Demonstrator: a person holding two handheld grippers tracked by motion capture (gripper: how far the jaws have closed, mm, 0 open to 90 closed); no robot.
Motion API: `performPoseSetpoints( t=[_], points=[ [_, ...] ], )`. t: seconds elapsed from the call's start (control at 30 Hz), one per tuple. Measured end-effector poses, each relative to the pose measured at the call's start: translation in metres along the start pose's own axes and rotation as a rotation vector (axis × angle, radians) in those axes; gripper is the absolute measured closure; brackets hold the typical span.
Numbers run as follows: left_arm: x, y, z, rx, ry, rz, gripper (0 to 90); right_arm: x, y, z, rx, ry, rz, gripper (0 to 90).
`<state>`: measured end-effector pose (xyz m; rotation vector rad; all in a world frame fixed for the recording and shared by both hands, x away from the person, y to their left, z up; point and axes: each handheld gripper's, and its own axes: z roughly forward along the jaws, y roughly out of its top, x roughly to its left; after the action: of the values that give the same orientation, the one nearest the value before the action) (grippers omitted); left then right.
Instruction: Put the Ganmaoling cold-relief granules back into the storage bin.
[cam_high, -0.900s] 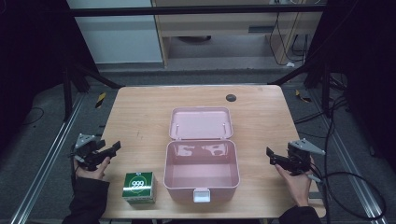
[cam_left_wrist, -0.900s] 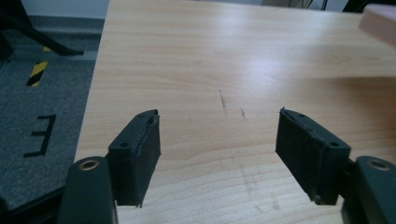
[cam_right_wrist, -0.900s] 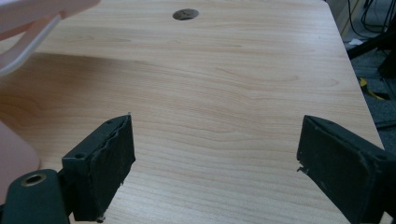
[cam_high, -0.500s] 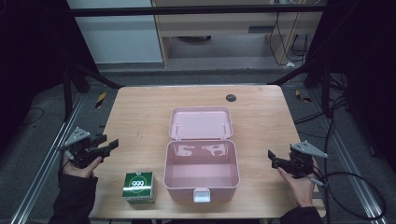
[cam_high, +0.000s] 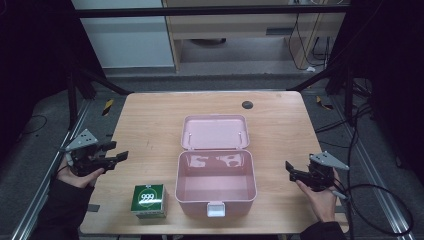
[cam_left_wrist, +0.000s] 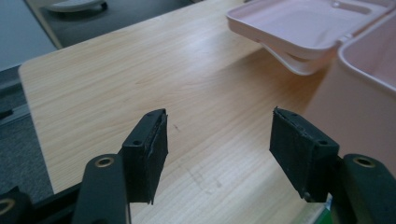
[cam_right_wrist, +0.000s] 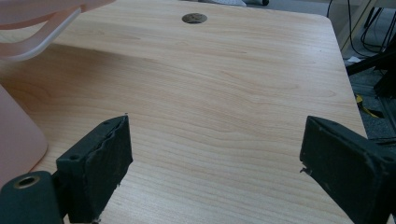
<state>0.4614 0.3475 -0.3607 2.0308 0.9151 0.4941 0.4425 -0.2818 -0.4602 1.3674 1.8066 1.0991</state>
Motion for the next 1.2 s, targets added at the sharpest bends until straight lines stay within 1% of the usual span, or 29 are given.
performPoseSetpoints(
  t=[0.03,0.07,0.1,0.13,0.17,0.2,0.23,0.27,0.33,0.37,0.4,0.43,0.5,0.57,0.67,0.7,0.83,0.87,0.97,1.1,1.13,1.2],
  points=[
    [-0.002,0.004,-0.002,0.022,-0.019,0.035,34.1,0.000,0.000,0.000,-0.001,-0.001,-0.007,9.4],
    [-0.004,0.005,-0.003,0.028,-0.024,0.055,34.1,0.000,0.000,0.000,0.001,-0.001,-0.009,9.3],
    [-0.004,0.007,-0.003,0.038,-0.035,0.071,33.9,0.001,0.000,0.000,0.003,0.001,-0.010,9.2],
    [-0.004,0.007,-0.003,0.038,-0.035,0.071,33.7,0.001,0.000,0.000,0.005,0.003,-0.016,9.1],
    [-0.006,0.008,-0.003,0.047,-0.041,0.093,33.7,0.001,0.000,0.000,0.005,0.003,-0.016,9.1],
    [-0.007,0.009,-0.003,0.060,-0.062,0.114,32.5,0.002,-0.001,0.001,0.014,0.006,-0.026,8.8],
    [-0.007,0.009,-0.003,0.060,-0.062,0.114,31.7,0.003,-0.001,0.001,0.015,0.003,-0.033,8.7],
    [-0.007,0.010,-0.003,0.071,-0.074,0.114,31.7,0.003,-0.001,0.001,0.015,0.003,-0.033,8.7],
    [-0.008,0.010,-0.001,0.098,-0.102,0.121,28.9,0.003,-0.002,0.001,0.022,0.005,-0.036,8.5],
    [-0.009,0.010,0.000,0.118,-0.114,0.125,28.5,0.004,-0.002,0.001,0.023,0.007,-0.035,8.4],
    [-0.010,0.010,0.003,0.150,-0.134,0.140,27.9,0.003,-0.002,0.002,0.021,0.005,-0.039,8.4],
    [-0.010,0.010,0.003,0.150,-0.134,0.140,27.5,0.004,-0.002,0.001,0.024,0.008,-0.041,8.2],
    [-0.011,0.009,0.005,0.173,-0.150,0.156,26.3,0.004,-0.003,0.001,0.023,0.010,-0.044,8.1],
    [-0.014,0.008,0.006,0.183,-0.177,0.182,24.9,0.004,-0.003,0.001,0.027,0.011,-0.050,8.0],
    [-0.017,0.007,0.008,0.201,-0.206,0.219,23.9,0.005,-0.003,0.001,0.030,0.016,-0.047,7.8],
    [-0.020,0.007,0.008,0.210,-0.221,0.237,23.4,0.005,-0.004,0.001,0.030,0.016,-0.048,7.8],
    [-0.027,0.007,0.010,0.256,-0.252,0.303,20.5,0.006,-0.004,0.002,0.042,0.025,-0.048,7.2],
    [-0.029,0.007,0.011,0.268,-0.259,0.324,20.0,0.006,-0.005,0.003,0.043,0.023,-0.062,7.0],
    [-0.033,0.008,0.012,0.276,-0.273,0.342,18.9,0.007,-0.005,0.004,0.046,0.023,-0.062,6.8],
    [-0.038,0.008,0.015,0.313,-0.294,0.378,17.9,0.007,-0.005,0.003,0.048,0.024,-0.063,6.5],
    [-0.038,0.008,0.015,0.313,-0.294,0.378,17.5,0.007,-0.005,0.004,0.049,0.024,-0.065,6.4],
    [-0.041,0.008,0.015,0.323,-0.312,0.390,17.2,0.007,-0.005,0.004,0.051,0.021,-0.069,6.4]
  ],
)
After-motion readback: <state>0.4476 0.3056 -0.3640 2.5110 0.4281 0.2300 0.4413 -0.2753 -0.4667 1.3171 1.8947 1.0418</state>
